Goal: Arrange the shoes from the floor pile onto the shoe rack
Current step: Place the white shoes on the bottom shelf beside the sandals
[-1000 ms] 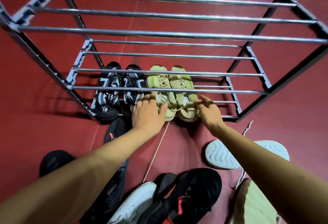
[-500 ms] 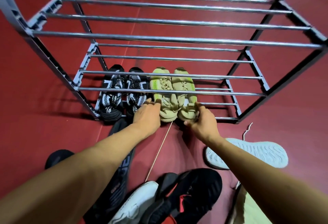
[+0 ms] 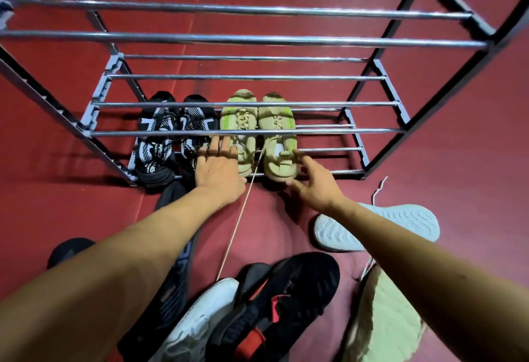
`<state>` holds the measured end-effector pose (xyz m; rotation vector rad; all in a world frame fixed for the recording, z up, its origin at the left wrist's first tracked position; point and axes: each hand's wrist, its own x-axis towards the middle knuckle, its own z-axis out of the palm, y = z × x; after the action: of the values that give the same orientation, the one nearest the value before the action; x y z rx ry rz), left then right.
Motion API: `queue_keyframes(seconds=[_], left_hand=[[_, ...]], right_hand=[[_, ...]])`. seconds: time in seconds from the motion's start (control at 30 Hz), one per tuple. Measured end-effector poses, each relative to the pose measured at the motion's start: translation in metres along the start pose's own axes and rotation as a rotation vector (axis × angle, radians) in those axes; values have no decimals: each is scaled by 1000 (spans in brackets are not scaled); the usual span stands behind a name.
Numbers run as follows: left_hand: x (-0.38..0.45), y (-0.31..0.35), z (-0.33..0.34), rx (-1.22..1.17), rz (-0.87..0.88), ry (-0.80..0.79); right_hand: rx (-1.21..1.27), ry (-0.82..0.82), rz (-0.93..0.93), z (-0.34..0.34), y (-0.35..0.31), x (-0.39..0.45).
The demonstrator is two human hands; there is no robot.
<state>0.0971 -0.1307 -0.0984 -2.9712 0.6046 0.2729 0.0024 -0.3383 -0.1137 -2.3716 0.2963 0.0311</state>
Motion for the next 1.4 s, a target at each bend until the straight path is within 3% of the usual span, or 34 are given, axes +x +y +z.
queue_keyframes(seconds=[0.07, 0.13, 0.2, 0.27, 0.33, 0.47, 0.5, 0.57, 0.63, 0.7, 0.73, 0.83, 0.9, 1.0, 1.1, 1.17, 1.27, 1.33, 1.4], left_hand=[[-5, 5, 0, -10, -27, 26], [-19, 8, 3, -83, -10, 153], [-43, 13, 10, -223, 79, 298], [-68, 20, 18, -320, 200, 335], [-87, 27, 21, -366, 290, 263], [-105, 37, 27, -442, 292, -21], [-111, 39, 27, -475, 270, -85], [-123, 42, 27, -520, 245, -162], [-133, 46, 25, -523, 237, -191], [-139, 51, 22, -556, 219, -215], [-141, 54, 19, -596, 208, -211], [-144, 61, 8, -831, 102, -174], [-146, 65, -4, -1063, 0, -222], [-149, 71, -24, -1353, -15, -408], [-160, 73, -40, -1647, -61, -619], [-165, 70, -44, -1715, -49, -649], [-169, 62, -40, -1636, -7, -462], [-166, 52, -35, -1461, -12, -331], [-168, 43, -32, -1290, 4, -340]], right_hand=[[-8, -64, -15, -19, 5, -7], [-13, -22, -9, -36, 11, -17], [-46, 52, -32, -51, 20, -36], [-126, 78, -85, -64, 31, -56], [-272, -7, -106, -76, 43, -74], [-786, -500, 26, -78, 57, -99], [-908, -561, 10, -73, 56, -105], [-1057, -509, -41, -64, 54, -108], [-1067, -334, -74, -64, 53, -102], [-906, -243, -86, -74, 44, -96], [-713, -197, -54, -81, 35, -96], [128, -37, 133, -98, 2, -92], [636, -86, 236, -105, -16, -86], [1072, -218, 322, -106, -37, -83], [1220, -265, 297, -98, -49, -82], [1232, -280, 297, -93, -49, -83], [1144, -377, 281, -85, -49, -89], [1047, -430, 225, -76, -47, -92], [974, -405, 234, -67, -48, -95]])
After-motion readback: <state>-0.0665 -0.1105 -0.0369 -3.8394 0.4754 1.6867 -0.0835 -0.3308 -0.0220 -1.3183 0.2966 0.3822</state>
